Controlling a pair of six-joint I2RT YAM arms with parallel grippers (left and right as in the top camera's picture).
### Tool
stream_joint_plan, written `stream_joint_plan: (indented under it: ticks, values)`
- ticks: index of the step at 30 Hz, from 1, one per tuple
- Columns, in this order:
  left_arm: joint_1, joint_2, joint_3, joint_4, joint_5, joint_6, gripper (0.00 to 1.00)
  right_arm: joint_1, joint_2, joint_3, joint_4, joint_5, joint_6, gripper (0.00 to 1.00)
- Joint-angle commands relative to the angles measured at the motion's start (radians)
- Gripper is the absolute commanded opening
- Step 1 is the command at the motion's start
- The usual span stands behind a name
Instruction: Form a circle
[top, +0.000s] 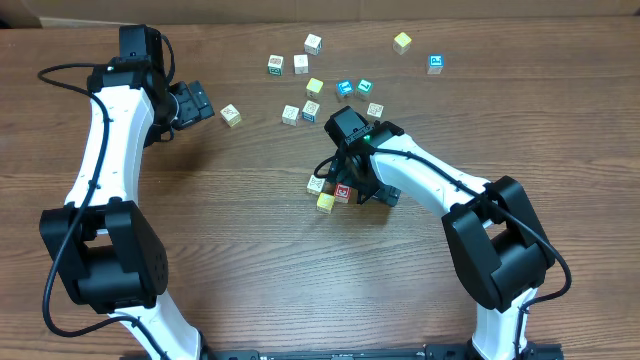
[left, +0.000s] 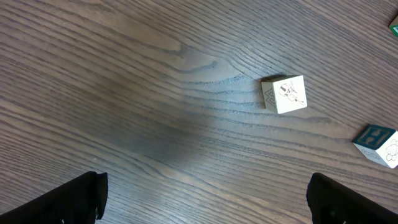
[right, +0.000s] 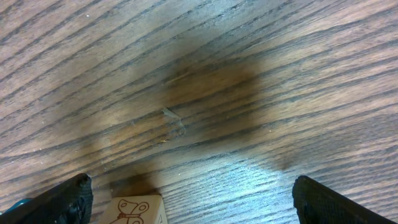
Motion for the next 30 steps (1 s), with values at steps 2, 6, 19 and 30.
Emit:
stream_joint_plan:
  ticks: [2, 6, 19, 30]
  values:
    - [-0.002, 0.008, 0.016, 0.003, 0.007, -0.009, 1.0, -0.005, 0.005, 0.011, 0.0, 0.018, 0.015, 1.0]
    - [-0.002, 0.008, 0.016, 0.003, 0.007, -0.009, 1.0, -0.005, 0.005, 0.011, -0.003, 0.018, 0.016, 1.0]
    - [-0.002, 0.008, 0.016, 0.003, 0.007, -0.009, 1.0, -0.005, 0.005, 0.011, 0.005, 0.017, 0.011, 1.0]
    - [-0.002, 0.008, 0.016, 0.003, 0.007, -0.009, 1.0, -0.005, 0.005, 0.011, 0.016, -0.042, -0.061, 1.0]
